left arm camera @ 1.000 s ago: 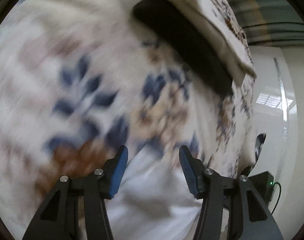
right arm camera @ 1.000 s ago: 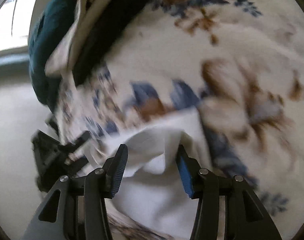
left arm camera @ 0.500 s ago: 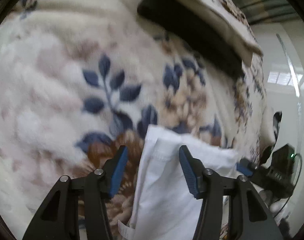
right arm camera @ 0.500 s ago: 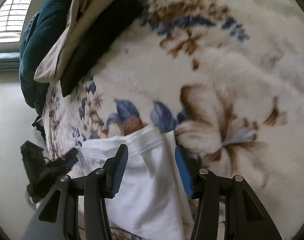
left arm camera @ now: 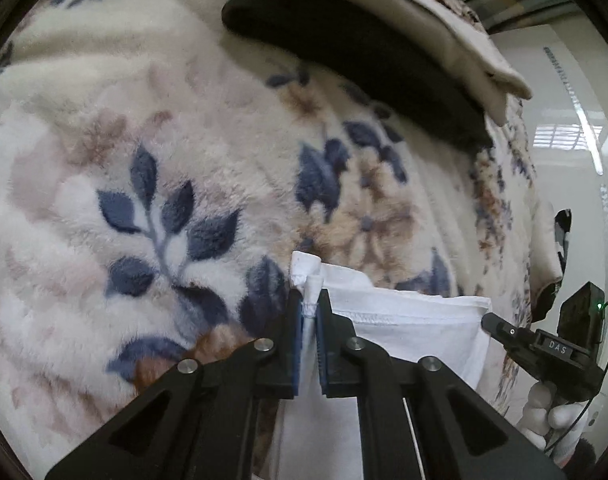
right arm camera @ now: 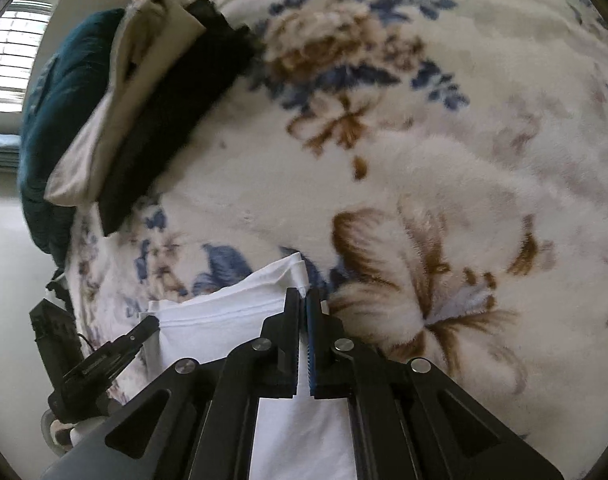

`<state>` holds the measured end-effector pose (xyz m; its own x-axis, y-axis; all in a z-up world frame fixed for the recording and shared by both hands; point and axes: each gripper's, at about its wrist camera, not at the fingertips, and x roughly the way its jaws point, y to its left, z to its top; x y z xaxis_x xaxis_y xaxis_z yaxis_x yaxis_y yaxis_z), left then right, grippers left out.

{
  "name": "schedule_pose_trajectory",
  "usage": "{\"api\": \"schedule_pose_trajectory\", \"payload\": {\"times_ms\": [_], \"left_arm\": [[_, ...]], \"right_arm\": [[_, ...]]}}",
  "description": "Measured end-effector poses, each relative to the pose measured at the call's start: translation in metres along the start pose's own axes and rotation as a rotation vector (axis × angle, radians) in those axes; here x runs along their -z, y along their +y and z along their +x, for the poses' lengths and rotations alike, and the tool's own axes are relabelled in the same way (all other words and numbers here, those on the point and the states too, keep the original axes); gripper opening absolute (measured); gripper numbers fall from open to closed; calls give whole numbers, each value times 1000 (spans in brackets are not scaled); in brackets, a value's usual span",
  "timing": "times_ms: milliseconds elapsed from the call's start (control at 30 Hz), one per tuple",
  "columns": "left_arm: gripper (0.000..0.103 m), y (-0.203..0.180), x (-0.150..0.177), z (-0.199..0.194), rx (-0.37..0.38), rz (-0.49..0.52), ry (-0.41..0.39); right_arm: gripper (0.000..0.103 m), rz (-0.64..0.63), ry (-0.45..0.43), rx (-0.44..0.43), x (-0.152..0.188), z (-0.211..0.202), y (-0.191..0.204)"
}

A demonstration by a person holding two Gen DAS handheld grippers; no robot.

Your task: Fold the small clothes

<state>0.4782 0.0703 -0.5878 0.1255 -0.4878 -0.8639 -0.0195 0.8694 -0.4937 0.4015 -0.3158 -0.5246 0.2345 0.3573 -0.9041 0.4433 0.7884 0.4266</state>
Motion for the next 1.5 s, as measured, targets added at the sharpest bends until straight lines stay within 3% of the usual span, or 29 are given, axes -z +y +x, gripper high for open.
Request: {"api": "schedule_pose_trajectory", "payload": {"times_ms": [200,267,333,433,500,633,800,867,900,933,1033,1133,1333,1500], "left_arm": [[12,14,1,-12,74,-51,30],[25,24,6,-25,124,-89,26],[49,32,17,-39,169,-126,14],[57,38,38,-46,233,-146,33],[57,39,52,-38,260,-138,78],[57,32,79,-5,283,-126,196],[58,20,85,2,279,-107,184],[56,17,84,-2,274,-107,157],[41,13,86,-1,269,-105,142],[17,12,87,-4,265,-99,134],[15,4,88,-13,262,-98,113],[14,-6,84,-30,264,-95,93],[14,-40,42,-83,302,-49,6],[14,-78,-43,-130,333,-3,-121]], "right_arm": [[6,8,67,24,-5,12,2],[20,18,84,-12,-1,2,-3],[49,4,97,-48,7,-11,-9],[64,-22,166,-136,27,-18,-23],[67,-22,232,-166,39,-9,-34],[67,13,361,-258,63,25,-57],[68,31,399,-401,77,54,-55],[66,25,394,-421,81,60,-50],[53,18,389,-420,79,59,-47],[27,13,389,-422,79,58,-45],[18,-4,365,-415,80,47,-37],[17,-32,337,-406,77,25,-22],[16,-129,251,-427,30,-37,34],[16,-244,156,-441,-43,-77,103]]}}
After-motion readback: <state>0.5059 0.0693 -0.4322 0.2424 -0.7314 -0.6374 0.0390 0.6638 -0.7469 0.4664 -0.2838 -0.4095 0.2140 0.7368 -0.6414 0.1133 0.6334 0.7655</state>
